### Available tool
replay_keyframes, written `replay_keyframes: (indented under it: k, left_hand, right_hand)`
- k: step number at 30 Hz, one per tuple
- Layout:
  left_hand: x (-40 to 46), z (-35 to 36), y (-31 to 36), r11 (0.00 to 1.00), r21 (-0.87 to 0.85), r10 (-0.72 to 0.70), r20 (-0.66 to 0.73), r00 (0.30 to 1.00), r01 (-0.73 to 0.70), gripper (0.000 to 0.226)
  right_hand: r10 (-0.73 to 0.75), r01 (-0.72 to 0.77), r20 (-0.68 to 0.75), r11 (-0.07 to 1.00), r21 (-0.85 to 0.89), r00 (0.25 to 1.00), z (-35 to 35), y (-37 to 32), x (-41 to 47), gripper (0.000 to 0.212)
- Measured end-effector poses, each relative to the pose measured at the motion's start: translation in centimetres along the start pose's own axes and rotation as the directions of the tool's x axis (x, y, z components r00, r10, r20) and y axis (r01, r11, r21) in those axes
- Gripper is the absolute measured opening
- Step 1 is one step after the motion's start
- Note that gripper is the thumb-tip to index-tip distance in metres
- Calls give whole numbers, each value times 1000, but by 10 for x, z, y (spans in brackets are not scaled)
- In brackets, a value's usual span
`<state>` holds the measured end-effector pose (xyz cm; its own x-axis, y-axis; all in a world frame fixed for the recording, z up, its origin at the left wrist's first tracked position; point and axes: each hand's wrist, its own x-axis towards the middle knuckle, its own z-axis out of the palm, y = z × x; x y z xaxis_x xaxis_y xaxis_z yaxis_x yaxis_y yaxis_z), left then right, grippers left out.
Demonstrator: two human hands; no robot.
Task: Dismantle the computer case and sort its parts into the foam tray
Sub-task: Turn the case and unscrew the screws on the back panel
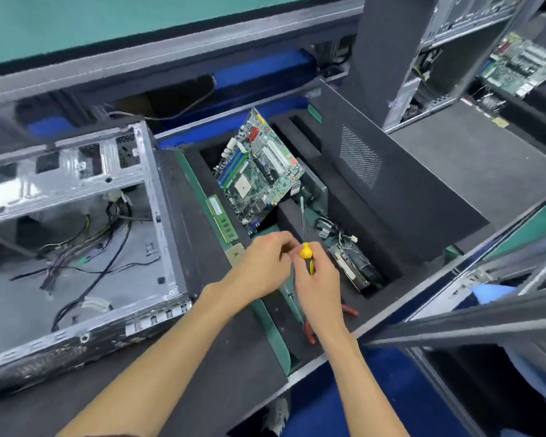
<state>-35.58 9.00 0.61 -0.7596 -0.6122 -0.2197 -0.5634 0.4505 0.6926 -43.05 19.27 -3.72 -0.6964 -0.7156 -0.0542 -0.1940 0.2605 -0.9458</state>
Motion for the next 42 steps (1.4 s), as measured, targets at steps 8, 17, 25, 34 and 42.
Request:
replay_keyframes:
  k: [8,17,25,34,42]
  left_hand:
    - [-97,-72,-7,984,-163,40,-167,985,-67,42]
    - [-217,-146,-95,982,-167,-22,-554,832,-85,22]
    - [-315,-184,-193,994,-20,-73,-837,542,104,24]
    - [-321,-166,-256,599,-798,-580,-376,722,65,69]
    - [-323,-163,-259,435,-900,-536,-264,801,-6,59]
  right_hand:
    - [-209,205,24,972,120,978,48,-77,-26,17]
    - [-252,218,218,962,165,943,141,-123,-110,17]
    - [-214,222,285,975,5,934,221,-109,-182,6]
    - [-214,273,305,947,-166,928,226,-102,-174,17]
    - [-244,311,324,934,-174,914,224,-97,-163,19]
